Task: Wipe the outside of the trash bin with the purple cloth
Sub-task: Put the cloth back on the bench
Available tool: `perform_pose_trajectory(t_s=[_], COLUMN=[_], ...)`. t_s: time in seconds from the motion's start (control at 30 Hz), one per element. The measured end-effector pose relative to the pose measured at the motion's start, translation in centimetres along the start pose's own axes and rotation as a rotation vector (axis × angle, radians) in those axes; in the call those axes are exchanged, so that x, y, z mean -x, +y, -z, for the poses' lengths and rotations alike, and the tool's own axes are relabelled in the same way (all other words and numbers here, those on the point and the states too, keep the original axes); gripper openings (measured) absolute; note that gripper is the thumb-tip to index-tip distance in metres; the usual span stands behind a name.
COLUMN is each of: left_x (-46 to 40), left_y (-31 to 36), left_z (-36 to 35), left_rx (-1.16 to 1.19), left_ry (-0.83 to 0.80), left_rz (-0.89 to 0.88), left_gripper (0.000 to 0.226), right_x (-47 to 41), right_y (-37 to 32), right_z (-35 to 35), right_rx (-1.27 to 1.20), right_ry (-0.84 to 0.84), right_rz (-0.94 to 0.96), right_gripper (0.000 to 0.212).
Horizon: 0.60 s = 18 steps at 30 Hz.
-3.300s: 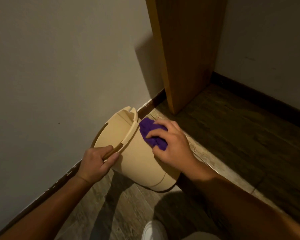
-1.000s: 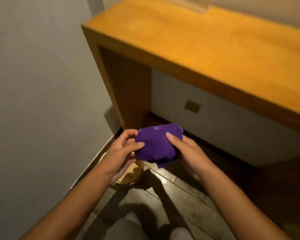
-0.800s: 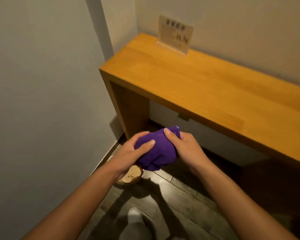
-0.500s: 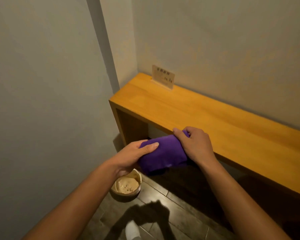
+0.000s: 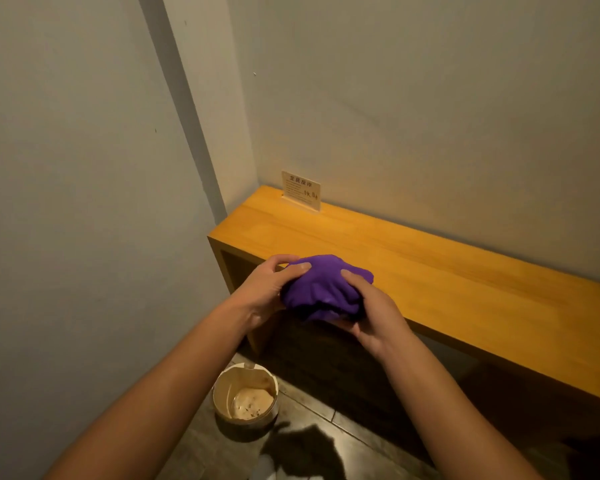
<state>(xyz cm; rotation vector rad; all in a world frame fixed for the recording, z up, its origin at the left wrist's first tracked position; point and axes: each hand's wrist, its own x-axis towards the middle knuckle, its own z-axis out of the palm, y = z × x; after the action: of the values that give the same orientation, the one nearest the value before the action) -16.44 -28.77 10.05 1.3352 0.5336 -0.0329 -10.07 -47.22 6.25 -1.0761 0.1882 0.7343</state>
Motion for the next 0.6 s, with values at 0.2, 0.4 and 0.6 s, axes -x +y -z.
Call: perform_pose_trajectory(t_s=[0.2, 0.4, 0.6], left_x=[-7.2, -18.7, -28.3], left_y=[1.1, 1.8, 2.0], left_z=[4.3, 8.6, 11.2], left_rx=[-0.422, -0.842, -1.182], left_ry=[0.011, -0.076, -0.223], left_rz=[-0.269, -0.527, -0.617], left_gripper=[0.068, 0.059, 0.054], right_x=[-7.7, -17.6, -24.3], right_y=[-0.7, -0.2, 0.4], right_z=[-4.1, -8.0, -8.0], right_rx=[-0.058, -0.070, 0.155], right_ry=[0.142, 0.270, 0.490], right_rz=[0.118, 0.128, 0.116], right_gripper=[0.042, 0.034, 0.026])
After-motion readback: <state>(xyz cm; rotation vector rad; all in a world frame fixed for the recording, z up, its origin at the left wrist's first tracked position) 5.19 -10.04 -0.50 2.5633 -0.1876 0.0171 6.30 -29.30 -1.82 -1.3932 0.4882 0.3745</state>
